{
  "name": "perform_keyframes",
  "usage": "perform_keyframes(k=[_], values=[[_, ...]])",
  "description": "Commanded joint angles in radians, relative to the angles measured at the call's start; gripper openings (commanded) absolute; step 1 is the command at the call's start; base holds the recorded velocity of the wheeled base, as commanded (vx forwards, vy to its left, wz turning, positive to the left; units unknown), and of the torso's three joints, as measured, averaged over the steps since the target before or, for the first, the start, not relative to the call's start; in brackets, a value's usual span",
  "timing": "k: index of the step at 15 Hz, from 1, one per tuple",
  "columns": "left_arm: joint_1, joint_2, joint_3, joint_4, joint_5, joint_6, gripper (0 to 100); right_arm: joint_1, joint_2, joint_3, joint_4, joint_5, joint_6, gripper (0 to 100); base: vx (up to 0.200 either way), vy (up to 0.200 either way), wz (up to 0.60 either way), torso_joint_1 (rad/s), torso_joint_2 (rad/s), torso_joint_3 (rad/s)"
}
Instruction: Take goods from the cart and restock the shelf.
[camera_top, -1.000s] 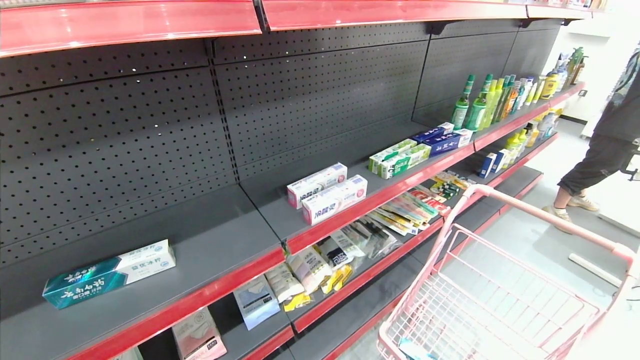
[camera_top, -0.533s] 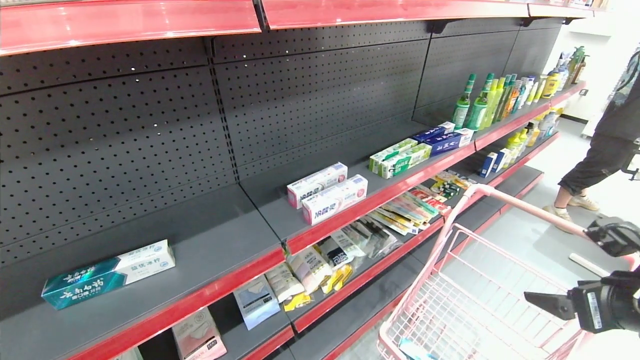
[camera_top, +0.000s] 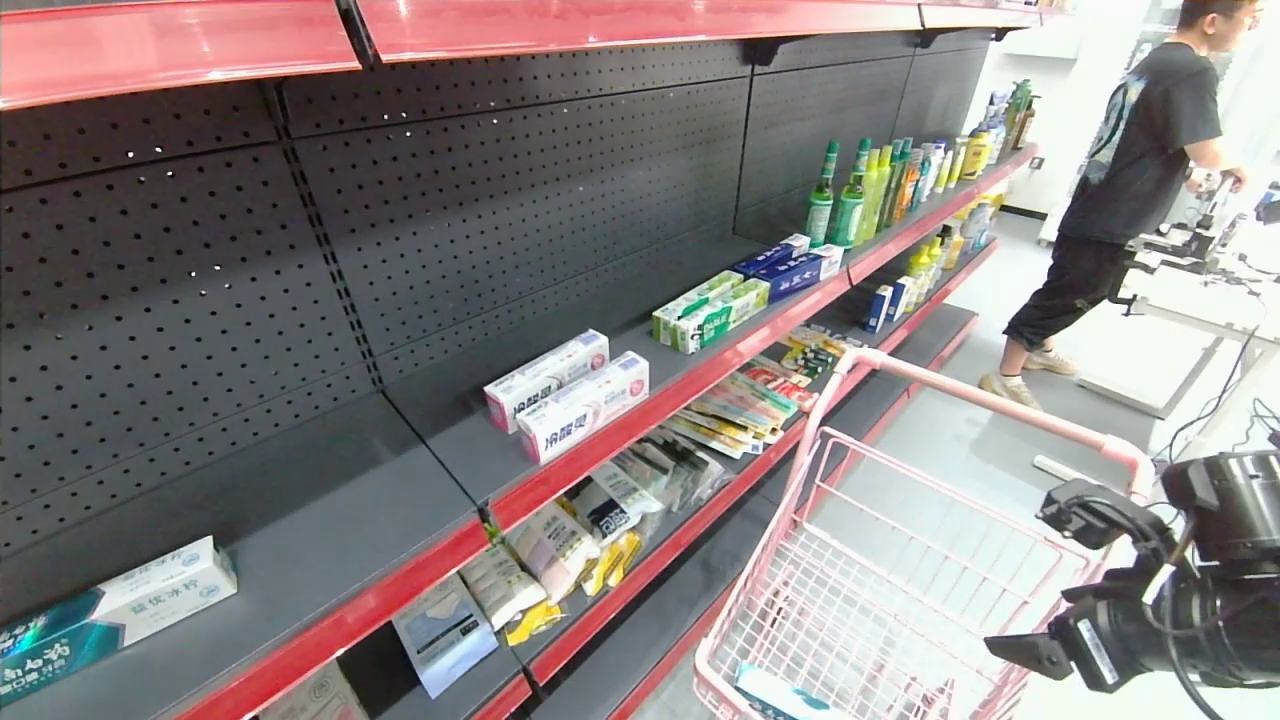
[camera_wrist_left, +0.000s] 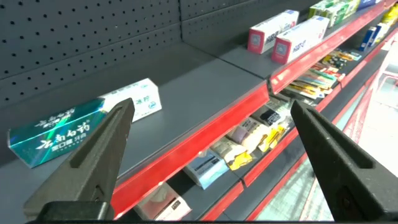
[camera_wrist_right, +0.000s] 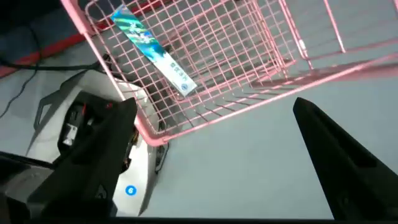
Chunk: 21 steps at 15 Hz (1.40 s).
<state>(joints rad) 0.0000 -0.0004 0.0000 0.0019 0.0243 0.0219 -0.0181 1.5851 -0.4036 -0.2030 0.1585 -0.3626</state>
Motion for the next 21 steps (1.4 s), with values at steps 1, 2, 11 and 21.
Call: perform_keyframes(k=[1,2,11,21], values=[[0.0,0.0,0.0,0.0,0.0,0.001,100,0.067,0.184,-0.014,-0.093,0.015,-0.013,100,0.0,0.0,0.0,0.0,0.0,0.0],[0.0,0.0,0.0,0.0,0.0,0.001,100,0.081,0.214,-0.012,-0.124,0.015,-0.013,100,0.0,0.0,0.0,0.0,0.0,0.0],[0.0,0.0,0.0,0.0,0.0,0.001,100,0.148,0.447,-0.021,-0.22,0.056,-0.035,100,0.0,0.0,0.0,-0.061,0.14,0.073],[0.0,0.0,0.0,0.0,0.0,0.0,100,0.152,0.536,-0.02,-0.335,0.084,-0.124,100,0.0,0.0,0.0,-0.11,0.25,0.131]])
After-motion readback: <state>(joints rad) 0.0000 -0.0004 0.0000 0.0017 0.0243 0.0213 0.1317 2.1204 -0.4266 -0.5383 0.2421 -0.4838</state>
